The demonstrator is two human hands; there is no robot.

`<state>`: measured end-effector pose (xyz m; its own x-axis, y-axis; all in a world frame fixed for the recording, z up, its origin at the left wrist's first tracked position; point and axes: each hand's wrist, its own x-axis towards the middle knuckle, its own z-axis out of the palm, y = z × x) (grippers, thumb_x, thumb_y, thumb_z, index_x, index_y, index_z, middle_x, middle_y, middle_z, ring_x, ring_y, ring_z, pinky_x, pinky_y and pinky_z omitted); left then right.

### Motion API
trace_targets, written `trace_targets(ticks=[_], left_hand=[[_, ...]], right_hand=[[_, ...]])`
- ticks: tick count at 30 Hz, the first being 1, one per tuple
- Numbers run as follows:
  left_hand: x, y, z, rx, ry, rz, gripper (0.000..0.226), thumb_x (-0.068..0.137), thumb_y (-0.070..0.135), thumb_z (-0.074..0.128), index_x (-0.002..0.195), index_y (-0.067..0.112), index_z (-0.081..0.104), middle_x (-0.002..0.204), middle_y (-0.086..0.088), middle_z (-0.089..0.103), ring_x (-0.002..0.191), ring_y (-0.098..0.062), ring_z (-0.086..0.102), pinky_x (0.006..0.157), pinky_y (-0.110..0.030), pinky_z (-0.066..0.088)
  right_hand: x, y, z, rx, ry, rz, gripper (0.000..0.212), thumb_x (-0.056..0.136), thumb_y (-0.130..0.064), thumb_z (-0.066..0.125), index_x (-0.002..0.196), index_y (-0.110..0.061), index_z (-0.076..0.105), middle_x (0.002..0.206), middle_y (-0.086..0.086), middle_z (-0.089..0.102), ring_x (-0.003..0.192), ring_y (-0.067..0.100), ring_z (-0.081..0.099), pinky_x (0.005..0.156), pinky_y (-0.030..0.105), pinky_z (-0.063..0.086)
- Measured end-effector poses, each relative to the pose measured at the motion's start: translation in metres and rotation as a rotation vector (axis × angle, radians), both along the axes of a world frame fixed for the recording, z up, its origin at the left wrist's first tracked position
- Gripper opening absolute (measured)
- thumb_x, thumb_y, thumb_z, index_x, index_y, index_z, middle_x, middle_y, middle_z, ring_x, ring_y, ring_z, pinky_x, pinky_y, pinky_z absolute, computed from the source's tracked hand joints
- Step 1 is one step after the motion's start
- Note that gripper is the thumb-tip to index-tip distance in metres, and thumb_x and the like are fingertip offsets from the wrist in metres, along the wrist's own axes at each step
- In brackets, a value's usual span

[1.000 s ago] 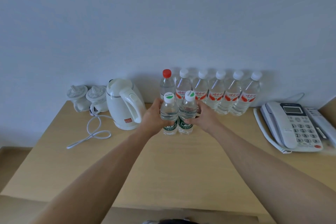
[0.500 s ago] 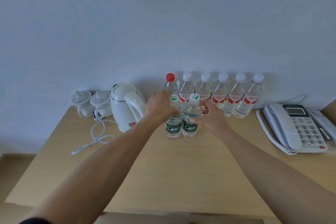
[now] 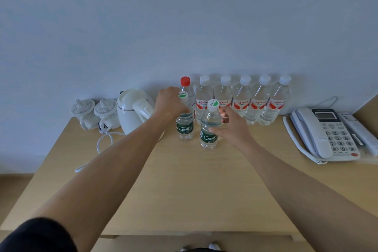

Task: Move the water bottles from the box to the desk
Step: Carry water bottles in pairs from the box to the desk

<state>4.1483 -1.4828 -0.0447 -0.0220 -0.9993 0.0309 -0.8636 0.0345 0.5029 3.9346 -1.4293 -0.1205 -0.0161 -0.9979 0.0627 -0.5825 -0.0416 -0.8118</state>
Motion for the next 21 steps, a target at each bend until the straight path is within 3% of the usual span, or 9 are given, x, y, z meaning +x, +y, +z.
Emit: trace_targets(ticks=[4, 9, 11, 16, 21], left_hand=[[0.003, 0.0, -0.004, -0.018, 0.031, -0.005, 0.035, 0.067, 0.025, 0.088, 0.074, 0.015, 0.055, 0.069, 0.003, 0.055, 0.068, -0.018, 0.052, 0.051, -0.023, 0.031], [0.005, 0.001, -0.006, -0.025, 0.078, 0.016, 0.033, 0.067, 0.024, 0.089, 0.072, 0.017, 0.057, 0.067, 0.005, 0.056, 0.06, -0.006, 0.048, 0.05, -0.021, 0.031], [0.006, 0.001, -0.005, -0.015, 0.088, 0.006, 0.032, 0.066, 0.022, 0.09, 0.074, 0.017, 0.059, 0.066, 0.007, 0.056, 0.059, -0.002, 0.048, 0.05, -0.02, 0.032], [0.006, 0.002, -0.005, -0.016, 0.094, 0.017, 0.032, 0.064, 0.02, 0.091, 0.077, 0.014, 0.063, 0.068, 0.006, 0.057, 0.06, -0.007, 0.05, 0.049, -0.02, 0.032], [0.004, 0.002, -0.005, -0.037, 0.108, 0.043, 0.038, 0.062, 0.021, 0.092, 0.083, 0.013, 0.062, 0.071, 0.006, 0.057, 0.066, -0.012, 0.052, 0.051, -0.019, 0.033]], right_hand=[[0.003, -0.004, 0.004, -0.016, -0.014, -0.031, 0.065, 0.067, -0.033, 0.09, 0.123, -0.028, 0.057, 0.097, -0.019, 0.058, 0.089, 0.0, 0.058, 0.069, 0.014, 0.041], [0.006, -0.01, 0.001, -0.065, 0.0, -0.04, 0.058, 0.071, -0.029, 0.088, 0.121, -0.022, 0.059, 0.094, -0.012, 0.058, 0.09, 0.013, 0.059, 0.078, 0.025, 0.047], [0.01, -0.015, 0.002, -0.074, 0.011, -0.045, 0.056, 0.072, -0.027, 0.088, 0.12, -0.02, 0.06, 0.094, -0.006, 0.06, 0.088, 0.014, 0.058, 0.075, 0.022, 0.046], [0.019, -0.029, 0.006, -0.075, 0.011, -0.06, 0.053, 0.073, -0.023, 0.087, 0.118, -0.018, 0.06, 0.09, -0.006, 0.057, 0.082, 0.01, 0.054, 0.066, 0.014, 0.036], [0.023, -0.037, 0.008, -0.057, 0.009, -0.081, 0.044, 0.072, -0.021, 0.088, 0.1, -0.018, 0.054, 0.088, 0.003, 0.059, 0.079, 0.013, 0.052, 0.065, 0.015, 0.038]])
